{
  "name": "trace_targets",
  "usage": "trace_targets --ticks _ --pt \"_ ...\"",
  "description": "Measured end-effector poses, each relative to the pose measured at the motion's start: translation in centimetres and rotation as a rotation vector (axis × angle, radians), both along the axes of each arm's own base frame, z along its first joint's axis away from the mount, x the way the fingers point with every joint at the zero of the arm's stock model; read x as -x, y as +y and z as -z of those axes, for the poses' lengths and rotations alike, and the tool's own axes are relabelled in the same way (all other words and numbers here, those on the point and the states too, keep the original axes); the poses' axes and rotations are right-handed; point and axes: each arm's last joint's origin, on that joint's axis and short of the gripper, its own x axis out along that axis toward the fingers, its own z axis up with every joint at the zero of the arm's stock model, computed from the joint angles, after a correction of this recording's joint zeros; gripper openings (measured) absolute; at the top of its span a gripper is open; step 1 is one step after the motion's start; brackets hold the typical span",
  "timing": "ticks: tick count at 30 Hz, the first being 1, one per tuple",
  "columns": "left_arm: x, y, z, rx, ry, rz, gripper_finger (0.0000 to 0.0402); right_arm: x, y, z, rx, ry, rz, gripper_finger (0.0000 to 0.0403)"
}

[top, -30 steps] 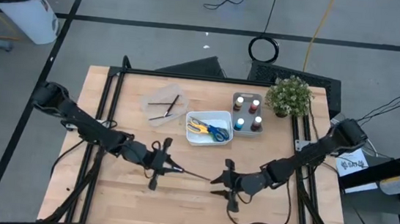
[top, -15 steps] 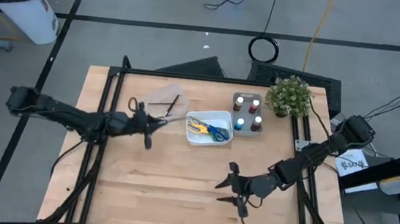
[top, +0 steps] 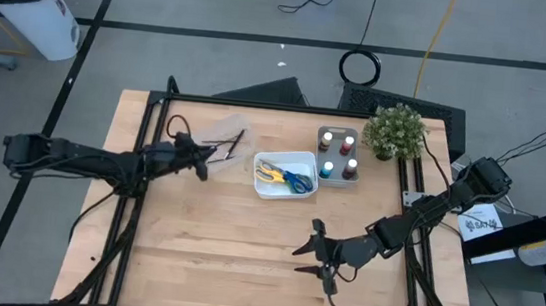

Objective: Pick & Place Paint Supplies
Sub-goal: Put the silver paint brush in the transparent bin, then return to Home Position

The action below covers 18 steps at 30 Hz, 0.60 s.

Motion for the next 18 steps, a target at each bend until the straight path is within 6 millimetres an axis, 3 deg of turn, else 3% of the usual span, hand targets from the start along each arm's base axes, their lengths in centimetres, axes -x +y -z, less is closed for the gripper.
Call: trace_targets --ticks 3,9,13,18 --pt "0.1 0.4 0.3 0.024 0.003 -0.092 0.0021 0.0 0.0 0.0 -0.001 -0.001 0.0 0.017" --pt "0.1 0.7 0.1 0.076 -0.07 -0.132 0.008 0.0 0.1 -0.2 -0.01 -0.014 -0.006 0.0172" --pt "-0.1 0.3 0.1 0.119 -0.077 -0.022 0.0106 0.0 0.1 -0.2 -0.02 -0.015 -0.004 0.0173" --pt "-0.5 -0.5 -0.3 0.049 -0.048 0.258 0.0117 0.2 -0.2 -0.5 -0.006 -0.012 -0.004 0.0173"
